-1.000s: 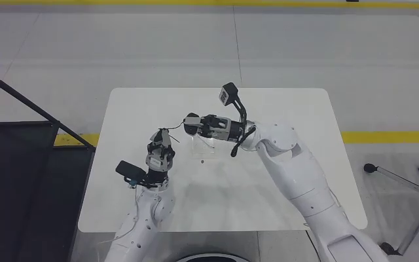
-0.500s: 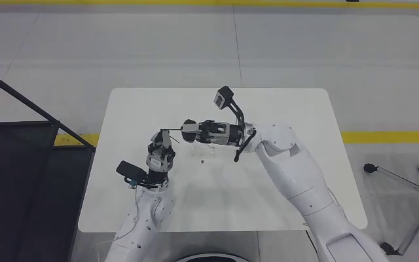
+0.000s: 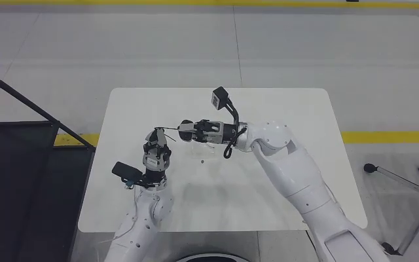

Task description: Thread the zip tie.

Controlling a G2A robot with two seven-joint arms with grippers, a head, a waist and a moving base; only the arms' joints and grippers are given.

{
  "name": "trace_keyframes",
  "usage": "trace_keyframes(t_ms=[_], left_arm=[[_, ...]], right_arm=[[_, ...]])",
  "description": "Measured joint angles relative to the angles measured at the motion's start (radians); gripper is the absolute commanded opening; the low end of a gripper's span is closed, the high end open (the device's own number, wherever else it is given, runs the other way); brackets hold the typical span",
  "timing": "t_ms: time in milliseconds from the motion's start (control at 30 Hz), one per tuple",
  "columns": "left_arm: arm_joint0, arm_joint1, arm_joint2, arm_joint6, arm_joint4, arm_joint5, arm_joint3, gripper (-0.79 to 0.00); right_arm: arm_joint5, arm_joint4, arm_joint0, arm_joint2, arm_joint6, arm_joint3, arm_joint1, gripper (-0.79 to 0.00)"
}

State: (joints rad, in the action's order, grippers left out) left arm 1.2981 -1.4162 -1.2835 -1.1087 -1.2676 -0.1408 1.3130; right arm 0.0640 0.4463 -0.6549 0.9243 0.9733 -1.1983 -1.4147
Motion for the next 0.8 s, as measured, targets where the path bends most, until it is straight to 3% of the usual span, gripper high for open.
trace_keyframes(t_ms=[433,800], left_arm=[[0.0,-0.006,-0.001,-0.03,0.018,0.003,0.004,-0.785],[0.0,-0.008,0.0,-0.029,0.0,0.013,-0.003,-0.785]], right_arm=[[-0.093,-0.083,0.008,-0.014,-0.043,-0.009,0.001,-0.785],[-0.025,-0.059,-0.015,0.006,0.007,-0.037,0.005,-0.785]])
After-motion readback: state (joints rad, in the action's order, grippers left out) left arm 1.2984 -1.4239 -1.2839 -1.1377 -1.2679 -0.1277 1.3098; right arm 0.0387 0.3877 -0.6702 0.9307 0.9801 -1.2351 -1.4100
